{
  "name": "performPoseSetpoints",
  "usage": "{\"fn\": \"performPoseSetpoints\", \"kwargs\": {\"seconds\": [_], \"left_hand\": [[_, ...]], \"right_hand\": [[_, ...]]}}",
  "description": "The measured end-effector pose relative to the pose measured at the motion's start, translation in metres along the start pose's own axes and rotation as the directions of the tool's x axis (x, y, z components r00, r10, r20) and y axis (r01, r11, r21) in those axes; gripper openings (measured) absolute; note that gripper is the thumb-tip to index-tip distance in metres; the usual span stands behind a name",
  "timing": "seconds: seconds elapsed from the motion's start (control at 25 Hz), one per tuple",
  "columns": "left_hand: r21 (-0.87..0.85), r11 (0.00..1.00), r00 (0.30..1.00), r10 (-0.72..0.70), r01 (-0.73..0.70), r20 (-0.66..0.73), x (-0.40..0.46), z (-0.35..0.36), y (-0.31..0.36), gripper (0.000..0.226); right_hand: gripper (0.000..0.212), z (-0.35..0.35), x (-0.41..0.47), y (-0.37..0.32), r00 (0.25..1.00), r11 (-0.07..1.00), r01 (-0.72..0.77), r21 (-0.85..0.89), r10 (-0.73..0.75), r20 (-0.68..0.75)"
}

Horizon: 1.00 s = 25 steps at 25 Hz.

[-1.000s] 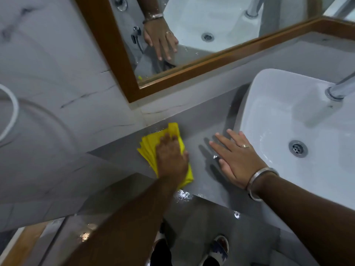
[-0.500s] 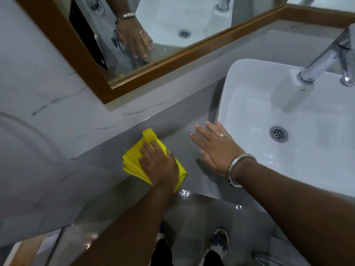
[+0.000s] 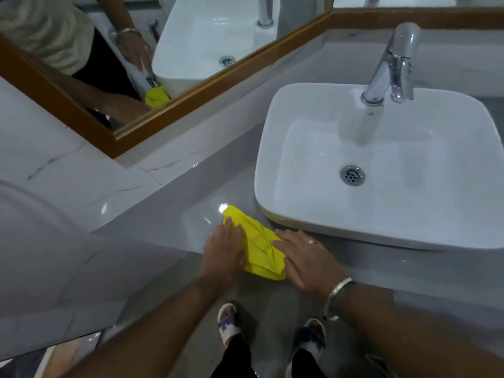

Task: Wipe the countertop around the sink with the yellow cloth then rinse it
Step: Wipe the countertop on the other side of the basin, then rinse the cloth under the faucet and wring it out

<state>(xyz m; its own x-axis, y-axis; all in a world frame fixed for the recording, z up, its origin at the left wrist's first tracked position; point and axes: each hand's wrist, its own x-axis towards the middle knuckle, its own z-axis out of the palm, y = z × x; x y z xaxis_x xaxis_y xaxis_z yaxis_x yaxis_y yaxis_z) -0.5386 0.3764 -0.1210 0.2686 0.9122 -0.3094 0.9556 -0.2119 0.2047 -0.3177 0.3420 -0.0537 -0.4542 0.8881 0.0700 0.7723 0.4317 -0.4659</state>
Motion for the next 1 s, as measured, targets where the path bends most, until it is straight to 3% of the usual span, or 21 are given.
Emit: {"fn": "performPoseSetpoints", "kwargs": {"seconds": [0.08, 0.16, 0.2, 0.28, 0.32, 0.4, 0.52, 0.68, 0.84, 1.0], "left_hand": [[0.176, 0.964, 0.980, 0.199, -0.199, 0.019, 0.017, -0.020, -0.030, 0.069], [0.306, 0.859, 0.909, 0.413, -0.411, 0.063, 0.040, -0.032, -0.047, 0.073], [0.347, 0.799, 0.865, 0.495, -0.490, 0.081, 0.049, -0.035, -0.051, 0.073], [0.382, 0.716, 0.800, 0.588, -0.584, 0.122, 0.057, -0.037, -0.051, 0.076], [0.377, 0.703, 0.786, 0.605, -0.604, 0.130, 0.059, -0.038, -0.050, 0.081], [0.366, 0.694, 0.770, 0.629, -0.620, 0.113, 0.063, -0.041, -0.053, 0.085], [0.332, 0.666, 0.720, 0.692, -0.668, 0.062, 0.068, -0.043, -0.055, 0.062], [0.306, 0.658, 0.712, 0.693, -0.688, 0.110, 0.052, -0.052, -0.049, 0.042], [0.206, 0.669, 0.697, 0.705, -0.714, 0.128, 0.042, -0.078, -0.037, 0.028], [0.159, 0.622, 0.631, 0.775, -0.767, 0.014, 0.041, -0.170, 0.001, 0.033]], "right_hand": [[0.053, 0.024, 0.009, -0.006, 0.957, 0.973, -0.226, -0.044, 0.230, 0.176], [0.081, 0.045, 0.024, -0.011, 0.809, 0.878, -0.458, -0.140, 0.477, 0.343], [0.098, 0.054, 0.029, -0.012, 0.749, 0.829, -0.526, -0.191, 0.557, 0.358], [0.115, 0.065, 0.035, -0.019, 0.697, 0.776, -0.559, -0.292, 0.631, 0.342], [0.114, 0.070, 0.038, -0.023, 0.690, 0.760, -0.544, -0.355, 0.646, 0.327], [0.091, 0.078, 0.044, -0.026, 0.742, 0.740, -0.495, -0.456, 0.633, 0.222], [0.052, 0.078, 0.055, -0.028, 0.774, 0.746, -0.481, -0.460, 0.608, 0.176], [0.024, 0.050, 0.062, -0.053, 0.738, 0.769, -0.497, -0.402, 0.618, 0.271], [0.026, 0.002, 0.061, -0.077, 0.738, 0.799, -0.506, -0.324, 0.596, 0.318], [0.028, -0.088, 0.054, -0.086, 0.846, 0.811, -0.431, -0.396, 0.515, 0.134]]}}
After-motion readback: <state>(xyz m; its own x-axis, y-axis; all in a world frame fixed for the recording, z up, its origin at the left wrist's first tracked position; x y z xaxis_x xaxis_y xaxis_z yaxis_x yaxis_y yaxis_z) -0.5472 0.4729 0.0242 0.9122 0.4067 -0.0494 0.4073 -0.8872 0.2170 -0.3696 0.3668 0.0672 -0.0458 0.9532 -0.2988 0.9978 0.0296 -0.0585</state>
